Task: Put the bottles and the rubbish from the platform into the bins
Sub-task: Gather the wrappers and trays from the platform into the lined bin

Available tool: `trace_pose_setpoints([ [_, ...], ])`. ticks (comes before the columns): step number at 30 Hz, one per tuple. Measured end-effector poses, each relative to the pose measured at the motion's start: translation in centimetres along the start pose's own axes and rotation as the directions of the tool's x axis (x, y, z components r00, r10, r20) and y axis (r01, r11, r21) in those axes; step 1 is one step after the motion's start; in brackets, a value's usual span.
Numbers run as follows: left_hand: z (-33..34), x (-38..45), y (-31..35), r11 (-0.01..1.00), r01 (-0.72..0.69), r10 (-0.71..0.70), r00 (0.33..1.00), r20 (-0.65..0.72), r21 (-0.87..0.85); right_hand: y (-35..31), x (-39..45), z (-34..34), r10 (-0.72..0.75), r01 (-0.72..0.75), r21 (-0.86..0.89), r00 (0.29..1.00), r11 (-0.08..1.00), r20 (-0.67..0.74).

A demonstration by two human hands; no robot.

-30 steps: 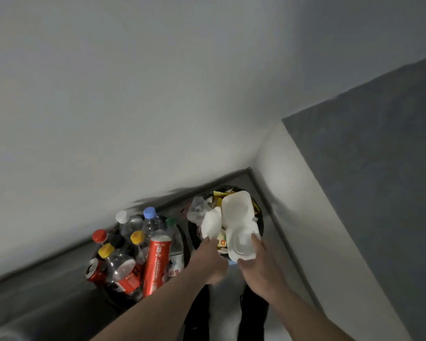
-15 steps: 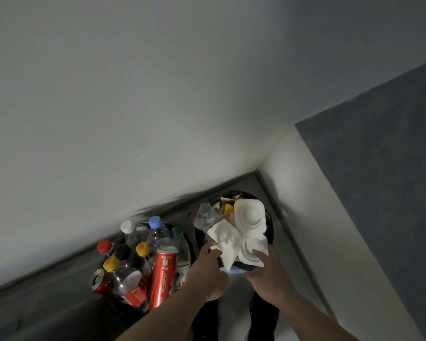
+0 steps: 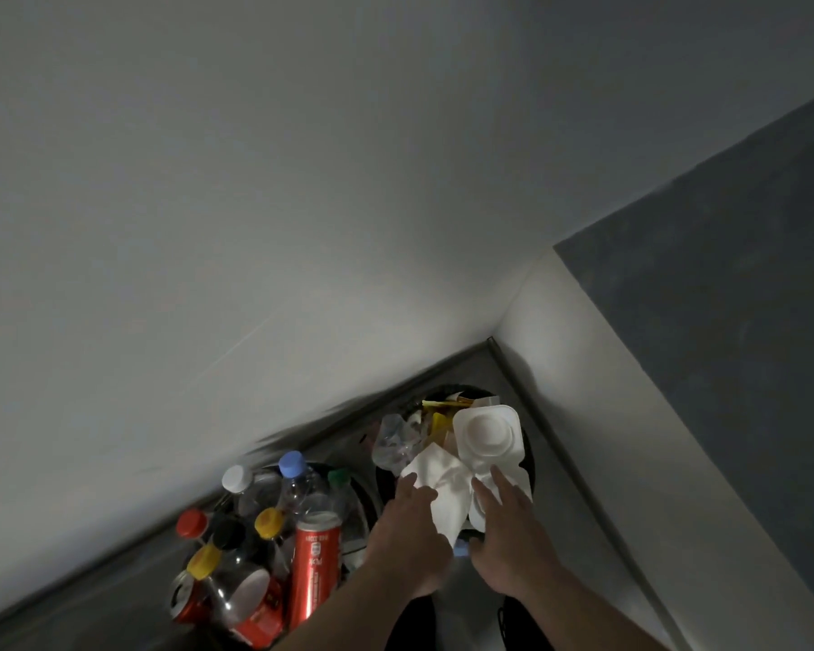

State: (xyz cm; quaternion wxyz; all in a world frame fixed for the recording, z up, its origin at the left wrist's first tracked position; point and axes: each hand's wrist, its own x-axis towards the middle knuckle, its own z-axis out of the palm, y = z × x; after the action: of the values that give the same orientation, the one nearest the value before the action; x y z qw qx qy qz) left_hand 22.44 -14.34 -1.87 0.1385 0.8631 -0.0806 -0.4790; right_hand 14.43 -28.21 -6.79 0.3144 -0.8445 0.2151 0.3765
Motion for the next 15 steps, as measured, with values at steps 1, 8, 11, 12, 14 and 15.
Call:
trace_pose_setpoints([
  [1, 0.1, 0.1, -0.2, 1.0, 0.004, -0.004, 1.0, -0.002, 0.003, -0.2, 0.5, 0.1, 0.015, -0.014, -0.019, 0.999, 1.0, 0.034],
  [8, 0.8, 0.5, -1.7, 1.0, 0.005, -0.005, 1.0, -0.002, -0.011, 0.0, 3.7, 0.9, 0.029, -0.023, -0.059, 0.994, 0.998, 0.105],
  [11, 0.9, 0.4, -2.3, 1.0, 0.027, -0.027, 1.0, 0.017, 0.006, 0.5, 3.8, 0.9, 0.024, -0.024, 0.004, 0.996, 1.0, 0.092],
  [12, 0.9, 0.2, -2.4, 0.999, 0.033, -0.033, 0.999, 0.023, 0.01, 0.6, 3.1, 0.9, 0.003, -0.004, 0.032, 1.0, 0.999, 0.019],
  [14, 0.7, -0.1, -2.7, 0.999, 0.045, -0.046, 0.998, 0.036, 0.017, 1.1, 1.4, 1.1, -0.041, 0.056, 0.066, 0.977, 0.996, -0.211],
  [15, 0.7, -0.2, -2.8, 0.998, 0.052, -0.053, 0.998, 0.043, 0.024, 1.6, 0.5, 1.2, -0.046, 0.077, 0.086, 0.946, 0.993, -0.32],
])
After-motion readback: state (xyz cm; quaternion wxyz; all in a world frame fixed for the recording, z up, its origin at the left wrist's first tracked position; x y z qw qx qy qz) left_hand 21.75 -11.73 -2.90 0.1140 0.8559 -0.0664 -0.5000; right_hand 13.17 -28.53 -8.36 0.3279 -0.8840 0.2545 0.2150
